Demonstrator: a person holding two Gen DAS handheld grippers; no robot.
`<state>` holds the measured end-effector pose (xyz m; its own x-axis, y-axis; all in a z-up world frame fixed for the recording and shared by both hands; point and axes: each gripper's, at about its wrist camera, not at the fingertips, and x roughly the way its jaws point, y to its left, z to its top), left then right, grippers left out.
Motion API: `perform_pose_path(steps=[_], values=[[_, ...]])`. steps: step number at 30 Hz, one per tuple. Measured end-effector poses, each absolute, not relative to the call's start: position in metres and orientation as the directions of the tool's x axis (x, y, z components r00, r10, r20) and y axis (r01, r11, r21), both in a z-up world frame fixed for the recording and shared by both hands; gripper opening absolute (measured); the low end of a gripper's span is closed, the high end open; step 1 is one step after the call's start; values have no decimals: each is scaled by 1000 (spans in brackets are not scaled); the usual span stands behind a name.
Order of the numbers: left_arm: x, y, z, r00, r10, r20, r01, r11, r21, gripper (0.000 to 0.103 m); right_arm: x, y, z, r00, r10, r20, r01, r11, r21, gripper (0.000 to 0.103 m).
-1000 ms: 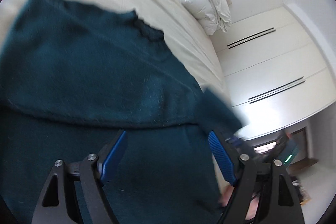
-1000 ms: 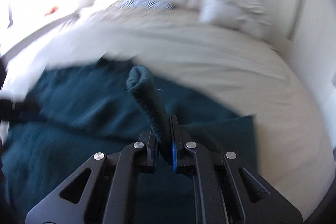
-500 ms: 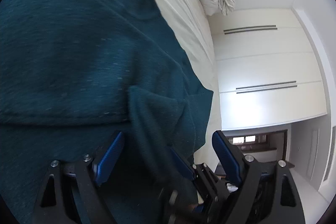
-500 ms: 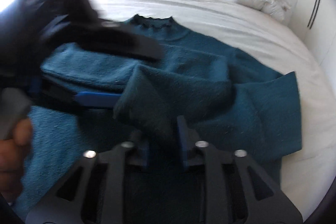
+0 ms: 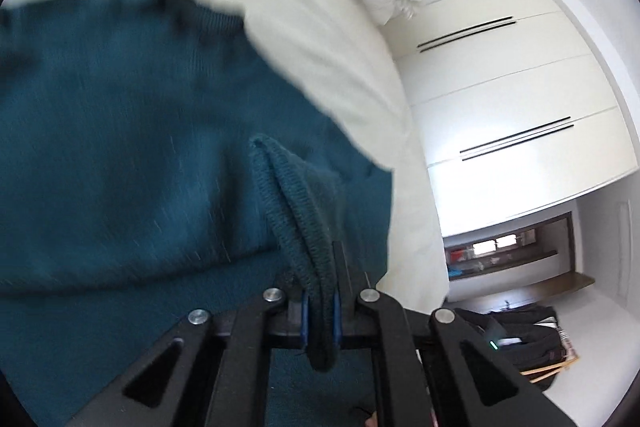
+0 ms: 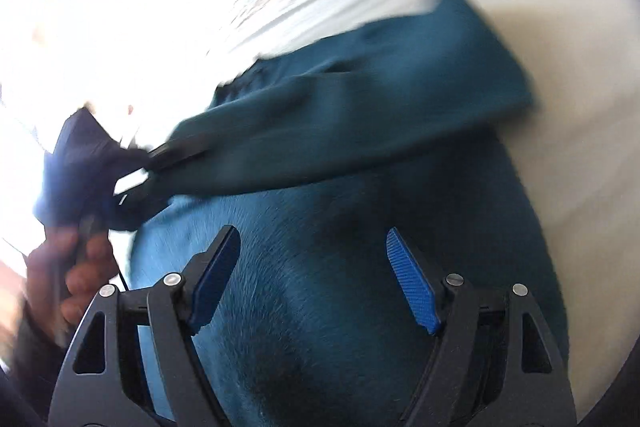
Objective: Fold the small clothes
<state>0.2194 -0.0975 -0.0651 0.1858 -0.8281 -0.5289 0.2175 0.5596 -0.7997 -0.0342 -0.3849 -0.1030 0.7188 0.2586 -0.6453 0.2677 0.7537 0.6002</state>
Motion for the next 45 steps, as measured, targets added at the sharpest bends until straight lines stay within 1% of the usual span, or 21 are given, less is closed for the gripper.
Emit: perform_pose_path(steps=[1, 3, 6, 11, 17, 22, 24, 27, 30, 39, 45], values=[[222, -87, -57, 211, -822, -528, 225, 567, -793, 7, -38, -402, -108, 740, 284, -610, 289, 684, 670, 75], [229, -67, -47, 255, -812, -526, 225, 578, -784, 7, -43, -418, -114, 762, 297, -576, 307, 617, 724, 75], [235, -36, -45, 308, -790, -530, 196, 598, -778, 7, -53, -427, -119, 781, 305, -545, 316, 560, 766, 75], [240, 7, -58, 366, -757, -541, 132, 618, -775, 7, -59, -440, -123, 814, 306, -493, 327, 459, 826, 75], [248, 17, -80, 368, -728, -578, 91, 647, -757, 7, -58, -455, -125, 848, 334, -411, 301, 334, 893, 75], [253, 16, -100, 340, -717, -608, 69, 664, -744, 7, -45, -461, -125, 861, 344, -376, 296, 264, 918, 76], [253, 21, -106, 342, -714, -611, 54, 664, -746, 7, -43, -463, -122, 865, 332, -377, 310, 239, 920, 75], [256, 27, -108, 357, -706, -611, 44, 666, -744, 7, -43, -477, -115, 897, 277, -345, 293, 213, 932, 76], [257, 35, -108, 377, -698, -609, 35, 668, -744, 8, -46, -488, -105, 903, 249, -350, 298, 224, 928, 77], [255, 47, -116, 392, -683, -617, 23, 677, -735, 9, -25, -470, -122, 871, 308, -383, 319, 238, 917, 77], [251, 56, -120, 404, -683, -609, 19, 672, -741, 9, -14, -465, -129, 850, 314, -422, 347, 268, 899, 77]])
